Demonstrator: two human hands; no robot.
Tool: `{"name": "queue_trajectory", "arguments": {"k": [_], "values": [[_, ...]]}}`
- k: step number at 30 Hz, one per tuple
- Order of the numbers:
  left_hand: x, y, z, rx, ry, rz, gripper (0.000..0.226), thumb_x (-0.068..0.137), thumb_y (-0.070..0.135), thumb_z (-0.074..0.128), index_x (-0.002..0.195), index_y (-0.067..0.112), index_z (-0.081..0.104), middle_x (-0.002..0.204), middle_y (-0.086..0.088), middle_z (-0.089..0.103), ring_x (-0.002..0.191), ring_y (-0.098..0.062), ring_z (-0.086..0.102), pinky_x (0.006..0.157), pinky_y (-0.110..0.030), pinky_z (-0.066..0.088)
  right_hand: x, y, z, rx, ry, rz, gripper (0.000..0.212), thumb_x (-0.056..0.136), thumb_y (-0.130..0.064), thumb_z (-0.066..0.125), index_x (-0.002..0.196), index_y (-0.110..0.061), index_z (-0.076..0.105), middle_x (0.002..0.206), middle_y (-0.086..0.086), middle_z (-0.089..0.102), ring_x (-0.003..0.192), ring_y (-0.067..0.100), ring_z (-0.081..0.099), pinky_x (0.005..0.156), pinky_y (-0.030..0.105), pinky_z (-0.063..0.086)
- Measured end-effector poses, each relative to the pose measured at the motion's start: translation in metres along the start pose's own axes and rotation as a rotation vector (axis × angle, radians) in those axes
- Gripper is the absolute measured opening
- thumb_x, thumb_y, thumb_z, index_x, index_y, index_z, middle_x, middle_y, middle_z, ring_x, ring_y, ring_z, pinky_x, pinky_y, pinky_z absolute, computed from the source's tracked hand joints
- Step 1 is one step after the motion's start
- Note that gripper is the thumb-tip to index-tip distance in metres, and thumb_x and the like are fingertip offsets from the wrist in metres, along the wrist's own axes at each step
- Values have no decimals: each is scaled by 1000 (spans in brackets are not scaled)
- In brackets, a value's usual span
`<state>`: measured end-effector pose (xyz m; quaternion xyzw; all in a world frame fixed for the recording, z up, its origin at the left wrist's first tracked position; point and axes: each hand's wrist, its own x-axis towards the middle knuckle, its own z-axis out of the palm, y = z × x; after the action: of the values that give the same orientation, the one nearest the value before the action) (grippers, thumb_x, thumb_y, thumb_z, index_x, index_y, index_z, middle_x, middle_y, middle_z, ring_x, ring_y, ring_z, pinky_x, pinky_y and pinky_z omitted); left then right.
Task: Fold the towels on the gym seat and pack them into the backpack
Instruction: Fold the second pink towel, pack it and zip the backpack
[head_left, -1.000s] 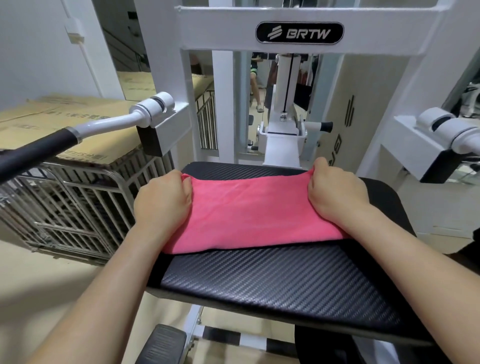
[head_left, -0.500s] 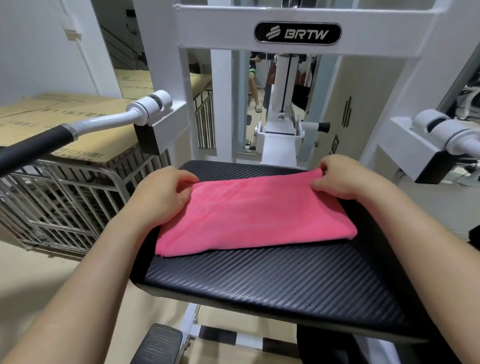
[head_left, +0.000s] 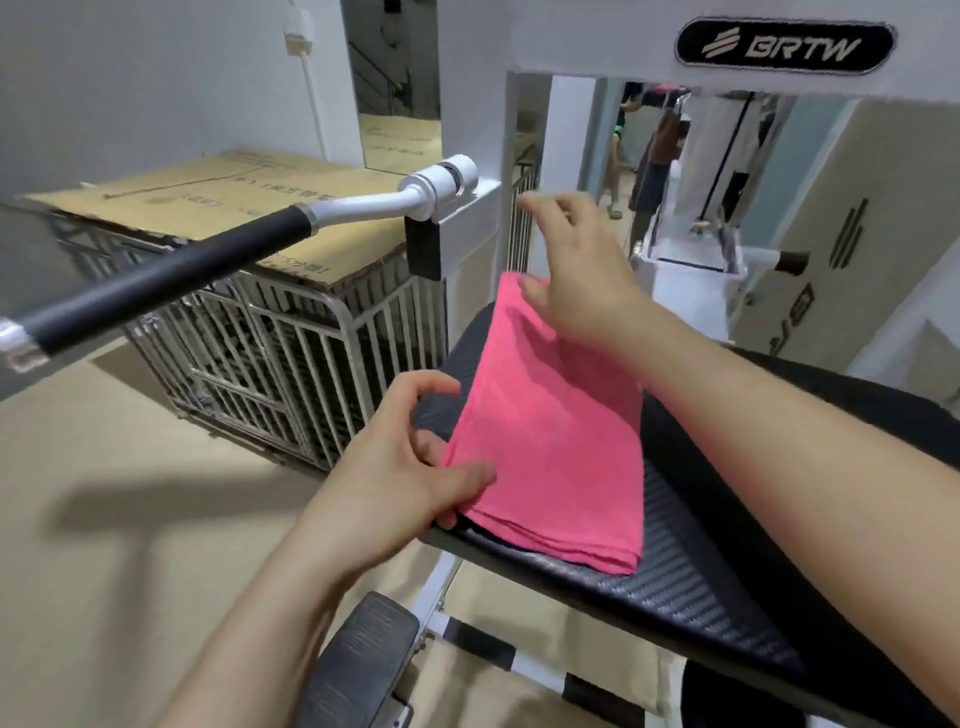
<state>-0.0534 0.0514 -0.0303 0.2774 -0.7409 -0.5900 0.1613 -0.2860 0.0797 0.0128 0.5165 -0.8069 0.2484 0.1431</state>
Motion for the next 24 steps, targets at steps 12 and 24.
{"name": "queue_trajectory", "arguments": {"k": [12,24], "values": [[-12,-35,-19,435,-12,282,62,66,-9,75,105,39,70,79,14,58,72,-5,54,70,-18,42,-98,-36,6,-173,-240,-136,55,94,-54,31,139,-24,44,141,5,47,130,26,43,99,46,36],[-15,-40,-2,878,54,727,40,76,2,68,112,18,71,126,-1,63,124,-16,51,108,-24,34,-215,-25,-25,-158,-348,-226,68,84,-48,60,143,-17,45,146,7,47,135,28,44,107,45,39]]}}
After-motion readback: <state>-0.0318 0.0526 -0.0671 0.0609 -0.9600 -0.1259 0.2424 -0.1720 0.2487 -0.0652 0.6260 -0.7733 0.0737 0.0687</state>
